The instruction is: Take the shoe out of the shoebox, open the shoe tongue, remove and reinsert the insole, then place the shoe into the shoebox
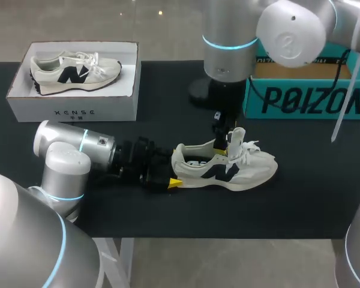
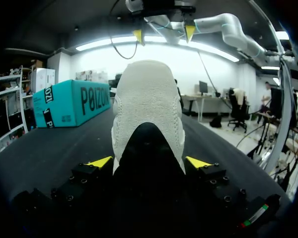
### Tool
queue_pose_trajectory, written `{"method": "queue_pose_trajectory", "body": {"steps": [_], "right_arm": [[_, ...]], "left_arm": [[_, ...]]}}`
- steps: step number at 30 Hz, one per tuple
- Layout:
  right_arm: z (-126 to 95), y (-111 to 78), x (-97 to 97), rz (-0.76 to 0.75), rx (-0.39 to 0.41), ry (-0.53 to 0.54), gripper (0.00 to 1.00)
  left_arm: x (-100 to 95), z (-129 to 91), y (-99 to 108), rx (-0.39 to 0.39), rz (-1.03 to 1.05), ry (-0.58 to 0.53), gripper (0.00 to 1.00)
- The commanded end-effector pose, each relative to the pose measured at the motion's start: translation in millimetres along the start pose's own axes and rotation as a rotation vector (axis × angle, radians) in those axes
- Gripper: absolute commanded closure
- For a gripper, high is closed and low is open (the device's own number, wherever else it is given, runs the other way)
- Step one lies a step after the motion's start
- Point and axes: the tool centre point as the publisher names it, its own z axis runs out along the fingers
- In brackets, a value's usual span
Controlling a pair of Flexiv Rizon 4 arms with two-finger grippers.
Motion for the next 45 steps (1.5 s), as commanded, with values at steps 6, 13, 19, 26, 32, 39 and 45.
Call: {"method": "queue_pose_trajectory", "body": {"steps": [6,13,19,26,32,39,45], "right_arm": [[2.0,-12.1,2.6,-0.176,-0.127,-0.024,0.00],[4.3,0.2,5.7,-0.218,-0.121,-0.025,0.00],[8.1,18.1,7.9,-0.242,-0.107,0.001,1.00],[19.9,39.3,4.4,-0.269,-0.089,0.036,1.00],[36.6,49.3,-6.3,-0.262,-0.083,0.043,1.00],[58.8,40.4,-24.1,-0.234,-0.073,0.037,1.00],[75.0,35.9,-36.3,-0.227,-0.070,0.030,1.00]], "left_arm": [[0.2,3.3,3.7,-0.001,0.000,-0.001,1.00],[0.2,3.3,3.7,-0.001,0.000,-0.001,1.00],[0.2,3.3,3.7,-0.001,0.000,-0.001,1.00],[0.2,3.3,3.7,-0.001,0.000,-0.001,1.00],[0.2,3.3,3.7,-0.001,0.000,-0.001,1.00],[0.2,3.3,3.7,-0.001,0.000,-0.001,1.00],[0.2,3.3,3.7,-0.001,0.000,-0.001,1.00]]}}
